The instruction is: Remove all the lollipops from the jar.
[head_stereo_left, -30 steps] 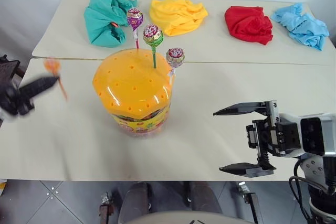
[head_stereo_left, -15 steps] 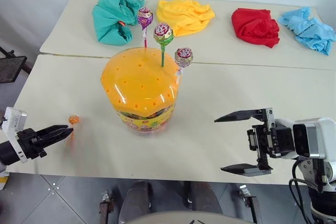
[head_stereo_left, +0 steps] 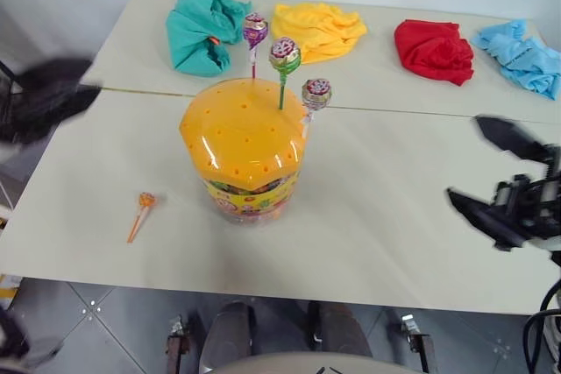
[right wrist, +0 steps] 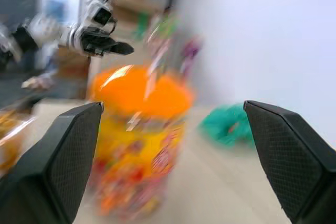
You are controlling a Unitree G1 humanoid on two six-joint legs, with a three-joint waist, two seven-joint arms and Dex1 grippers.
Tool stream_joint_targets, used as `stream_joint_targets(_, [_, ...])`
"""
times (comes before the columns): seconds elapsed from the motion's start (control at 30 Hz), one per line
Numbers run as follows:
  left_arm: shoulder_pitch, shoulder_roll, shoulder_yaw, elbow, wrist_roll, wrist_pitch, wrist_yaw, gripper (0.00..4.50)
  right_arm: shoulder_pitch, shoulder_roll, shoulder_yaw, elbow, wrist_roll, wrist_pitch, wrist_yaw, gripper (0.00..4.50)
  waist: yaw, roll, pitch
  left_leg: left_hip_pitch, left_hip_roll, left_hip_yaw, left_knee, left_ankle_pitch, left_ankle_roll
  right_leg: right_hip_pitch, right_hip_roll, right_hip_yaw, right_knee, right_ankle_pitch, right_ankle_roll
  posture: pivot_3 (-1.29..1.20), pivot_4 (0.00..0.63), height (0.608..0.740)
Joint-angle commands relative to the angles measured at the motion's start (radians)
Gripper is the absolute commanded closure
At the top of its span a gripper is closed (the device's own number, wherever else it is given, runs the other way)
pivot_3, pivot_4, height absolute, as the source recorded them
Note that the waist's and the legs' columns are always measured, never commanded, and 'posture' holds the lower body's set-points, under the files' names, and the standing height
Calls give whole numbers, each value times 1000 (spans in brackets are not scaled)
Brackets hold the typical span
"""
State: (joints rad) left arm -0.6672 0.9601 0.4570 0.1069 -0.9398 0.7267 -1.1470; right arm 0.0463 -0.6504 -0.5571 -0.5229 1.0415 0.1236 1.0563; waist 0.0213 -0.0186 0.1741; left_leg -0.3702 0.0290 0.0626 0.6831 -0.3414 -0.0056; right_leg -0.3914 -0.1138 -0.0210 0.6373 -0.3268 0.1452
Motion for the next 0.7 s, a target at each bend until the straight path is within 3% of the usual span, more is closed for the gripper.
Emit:
stream_joint_targets(0.03, [-151, -100, -134, 76, 55, -32, 1, 1048, 21, 36, -13, -81, 27, -1, -73, 0, -3, 3, -1, 0, -1, 2, 0, 0, 0, 0, 0, 0, 0, 0, 0, 0, 150, 740])
stream_joint_targets(0.13, [-275, -198, -230, 152, 122, -75, -32, 1048, 49, 53, -7, -140, 12, 1, -118, 0, -8, 3, 0, -1, 0, 6, 0, 0, 0, -3, 1, 0, 0, 0, 0, 0, 150, 740])
stream_joint_targets(0.27, [-359, -249, -334, 254, 222, -96, -71, 1048, 66, 60, 7, -200, -8, 2, -180, 0, -23, 3, 1, -2, 0, 8, 0, 0, 0, -3, 3, 0, -2, 0, 0, 0, 150, 740])
stream_joint_targets(0.5, [-435, -317, -384, 341, 280, -115, -153, 1048, 66, 64, 45, -253, -43, -1, -256, 0, -21, 2, 1, -3, 1, 7, 1, 0, 0, -3, 3, 0, -2, 0, 0, 0, 150, 740])
stream_joint_targets(0.7, [-469, -338, -393, 380, 303, -113, -205, 2784, 74, 82, 88, -294, -75, -9, -305, 0, -20, 2, 1, -3, 0, 6, 1, -1, 1, -3, 3, 0, -2, 0, 1, 0, 150, 740])
